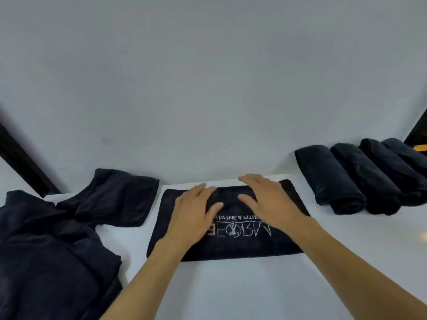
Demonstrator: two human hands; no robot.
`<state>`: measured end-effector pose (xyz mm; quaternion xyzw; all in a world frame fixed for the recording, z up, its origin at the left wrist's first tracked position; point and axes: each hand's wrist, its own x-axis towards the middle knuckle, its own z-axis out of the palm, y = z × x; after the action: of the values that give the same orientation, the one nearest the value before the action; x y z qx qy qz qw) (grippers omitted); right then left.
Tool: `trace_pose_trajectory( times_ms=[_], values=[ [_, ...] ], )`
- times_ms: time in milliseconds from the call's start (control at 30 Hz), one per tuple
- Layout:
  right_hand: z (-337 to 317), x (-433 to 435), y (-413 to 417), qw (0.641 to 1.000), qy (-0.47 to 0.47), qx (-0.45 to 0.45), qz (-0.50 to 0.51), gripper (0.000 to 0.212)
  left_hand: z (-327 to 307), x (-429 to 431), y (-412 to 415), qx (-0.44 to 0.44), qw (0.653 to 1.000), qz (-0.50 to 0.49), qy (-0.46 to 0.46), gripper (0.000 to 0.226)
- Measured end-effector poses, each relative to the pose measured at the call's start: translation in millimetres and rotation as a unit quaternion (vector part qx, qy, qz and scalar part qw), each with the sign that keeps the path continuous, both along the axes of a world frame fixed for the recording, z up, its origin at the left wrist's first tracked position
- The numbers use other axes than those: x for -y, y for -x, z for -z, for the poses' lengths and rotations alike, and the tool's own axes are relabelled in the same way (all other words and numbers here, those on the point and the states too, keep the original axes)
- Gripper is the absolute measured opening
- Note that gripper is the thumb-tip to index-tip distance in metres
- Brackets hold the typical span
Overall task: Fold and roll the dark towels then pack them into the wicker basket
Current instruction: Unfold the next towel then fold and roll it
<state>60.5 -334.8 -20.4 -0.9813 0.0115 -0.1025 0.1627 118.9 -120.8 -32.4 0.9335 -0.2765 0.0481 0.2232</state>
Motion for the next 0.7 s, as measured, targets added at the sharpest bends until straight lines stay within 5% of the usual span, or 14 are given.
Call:
trace_pose_trajectory(
  times_ms=[100,233,333,533,600,700],
  values=[
    [22.4,7.6,-2.8,0.99,0.07,-0.123,0.003,0.06,22.6,-21.1,10.1,-0.013,0.986,0.002,-0.166,0.096],
    [21.8,41.5,-8.2,0.984,0.074,-0.137,0.085,0.05,20.4,-67.9,13.6,-0.019,0.988,-0.025,-0.154,0.114],
    [13.9,42.9,-12.3,0.987,0.061,-0.112,0.093,0.032,21.4,-91.1,37.0,0.006,0.986,0.055,-0.157,0.098],
    [-15.7,47.0,15.6,0.986,0.017,-0.115,0.12,0.013,15.4,-91.7,7.8,0.277,0.942,0.141,-0.125,0.024],
    [-26.4,44.5,37.7,0.972,-0.064,-0.153,0.164,0.018,-1.1,-84.7,-9.1,0.243,0.955,0.056,-0.161,0.012],
    [-35.2,26.0,84.1,0.929,-0.214,-0.218,0.208,0.02,-12.9,-71.7,-9.2,0.109,0.988,-0.078,-0.079,0.036]
  ],
)
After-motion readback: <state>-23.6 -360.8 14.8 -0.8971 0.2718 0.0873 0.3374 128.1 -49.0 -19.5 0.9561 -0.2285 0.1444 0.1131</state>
